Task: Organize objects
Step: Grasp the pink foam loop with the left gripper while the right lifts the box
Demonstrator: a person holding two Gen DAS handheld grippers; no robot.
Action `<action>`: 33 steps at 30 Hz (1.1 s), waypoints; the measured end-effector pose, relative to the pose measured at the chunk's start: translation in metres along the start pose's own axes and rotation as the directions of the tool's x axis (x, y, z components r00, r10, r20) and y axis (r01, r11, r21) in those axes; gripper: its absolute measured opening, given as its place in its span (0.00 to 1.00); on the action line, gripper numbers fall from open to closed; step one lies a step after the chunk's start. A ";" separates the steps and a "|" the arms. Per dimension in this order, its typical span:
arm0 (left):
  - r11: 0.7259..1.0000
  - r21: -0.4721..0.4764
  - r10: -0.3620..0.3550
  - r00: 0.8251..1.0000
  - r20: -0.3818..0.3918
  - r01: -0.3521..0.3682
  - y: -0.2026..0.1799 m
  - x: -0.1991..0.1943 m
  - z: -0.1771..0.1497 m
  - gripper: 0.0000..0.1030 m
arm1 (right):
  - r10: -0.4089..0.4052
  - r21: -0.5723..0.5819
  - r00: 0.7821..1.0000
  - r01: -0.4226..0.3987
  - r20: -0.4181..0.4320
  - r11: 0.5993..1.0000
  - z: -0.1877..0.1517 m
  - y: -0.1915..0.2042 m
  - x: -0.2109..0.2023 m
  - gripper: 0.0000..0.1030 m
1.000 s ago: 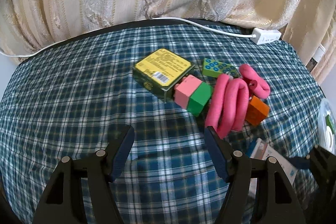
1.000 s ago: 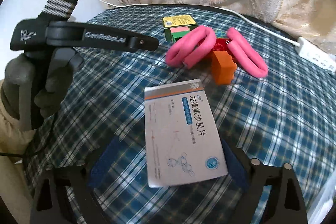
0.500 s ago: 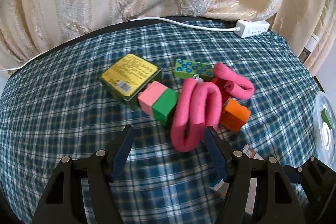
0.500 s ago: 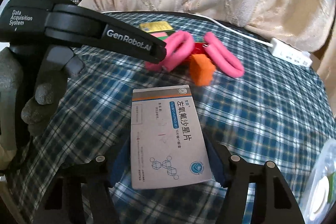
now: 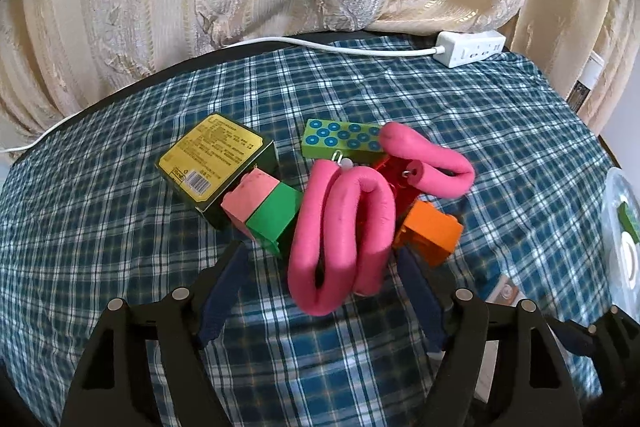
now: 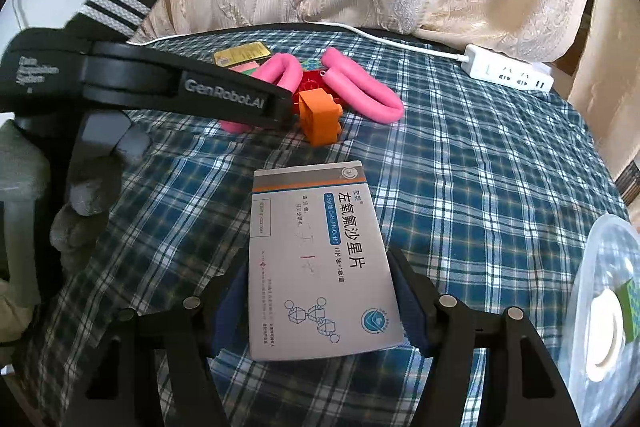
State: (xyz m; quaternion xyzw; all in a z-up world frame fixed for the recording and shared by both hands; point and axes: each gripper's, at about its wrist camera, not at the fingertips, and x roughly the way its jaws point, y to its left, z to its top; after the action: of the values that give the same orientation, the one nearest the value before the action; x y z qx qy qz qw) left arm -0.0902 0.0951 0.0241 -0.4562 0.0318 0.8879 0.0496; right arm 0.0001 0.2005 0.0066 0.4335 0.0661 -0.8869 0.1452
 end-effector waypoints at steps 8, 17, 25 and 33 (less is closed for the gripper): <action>1.000 -0.001 -0.023 1.000 0.004 0.023 0.004 0.008 -0.001 0.64 | 0.009 -0.001 1.000 -0.009 -0.001 1.000 -0.001 0.000 0.000 0.70; 0.999 0.001 -0.034 0.999 0.014 0.034 0.004 0.000 -0.006 0.52 | 0.017 0.003 1.000 -0.017 0.000 1.000 -0.001 0.000 0.000 0.73; 0.999 -0.023 -0.040 0.999 0.033 0.041 0.010 -0.020 -0.017 0.52 | 0.031 0.024 0.999 -0.031 0.008 0.999 -0.001 -0.005 -0.002 0.70; 0.999 -0.009 -0.035 0.999 0.031 0.035 0.007 -0.036 -0.034 0.52 | 0.024 0.036 1.000 -0.025 0.015 0.999 -0.003 -0.010 -0.005 0.66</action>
State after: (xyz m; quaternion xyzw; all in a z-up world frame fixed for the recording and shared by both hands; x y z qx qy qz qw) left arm -0.0427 0.0830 0.0337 -0.4431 0.0190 0.8940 0.0635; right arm 0.0024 0.2113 0.0086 0.4305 0.0440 -0.8892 0.1487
